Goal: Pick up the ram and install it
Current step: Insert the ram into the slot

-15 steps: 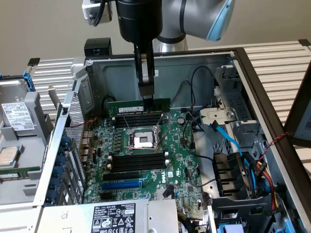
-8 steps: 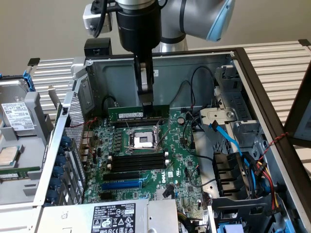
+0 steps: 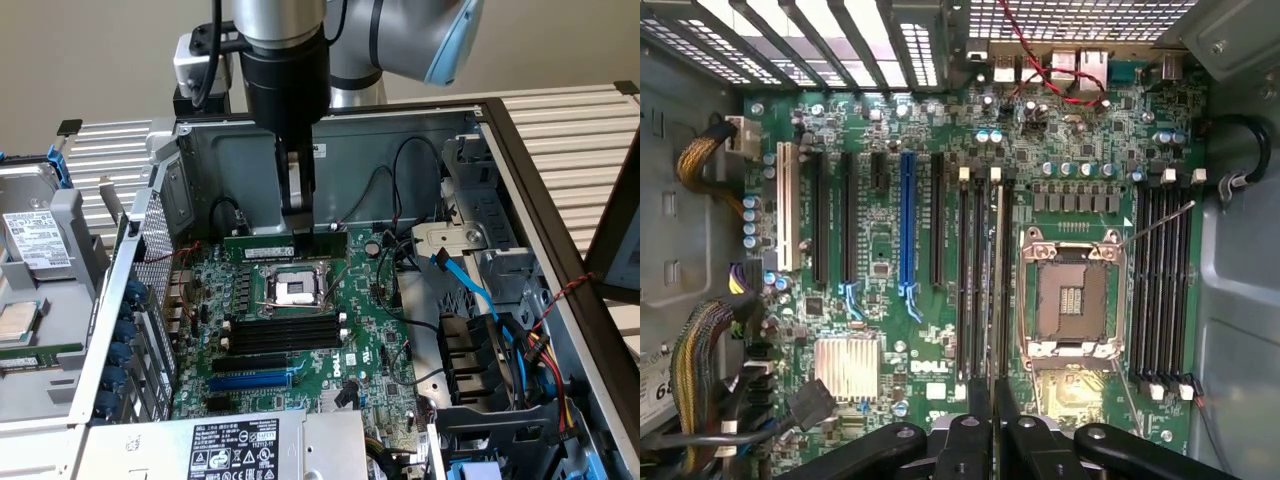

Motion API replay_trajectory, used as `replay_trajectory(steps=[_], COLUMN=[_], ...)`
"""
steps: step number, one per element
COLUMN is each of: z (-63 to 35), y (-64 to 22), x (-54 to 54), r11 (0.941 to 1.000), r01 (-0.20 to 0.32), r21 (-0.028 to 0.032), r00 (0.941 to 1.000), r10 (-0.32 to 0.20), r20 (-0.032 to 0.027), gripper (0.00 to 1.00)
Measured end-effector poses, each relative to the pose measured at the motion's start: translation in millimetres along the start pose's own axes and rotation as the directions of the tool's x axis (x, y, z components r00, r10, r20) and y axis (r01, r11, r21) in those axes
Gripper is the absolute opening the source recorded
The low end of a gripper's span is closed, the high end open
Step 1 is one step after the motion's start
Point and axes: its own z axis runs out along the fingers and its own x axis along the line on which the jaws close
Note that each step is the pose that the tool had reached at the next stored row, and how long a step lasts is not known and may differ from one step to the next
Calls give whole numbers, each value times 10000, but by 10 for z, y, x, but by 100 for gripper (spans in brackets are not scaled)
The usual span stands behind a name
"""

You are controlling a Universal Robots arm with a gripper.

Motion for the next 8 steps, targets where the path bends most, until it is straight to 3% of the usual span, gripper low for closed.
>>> replay_trajectory(steps=[8], z=[145], y=[20], x=[1], r11=[10000], r01=[-72], r21=[1], r00=[10000], r10=[72], r20=[-4], gripper=[13])
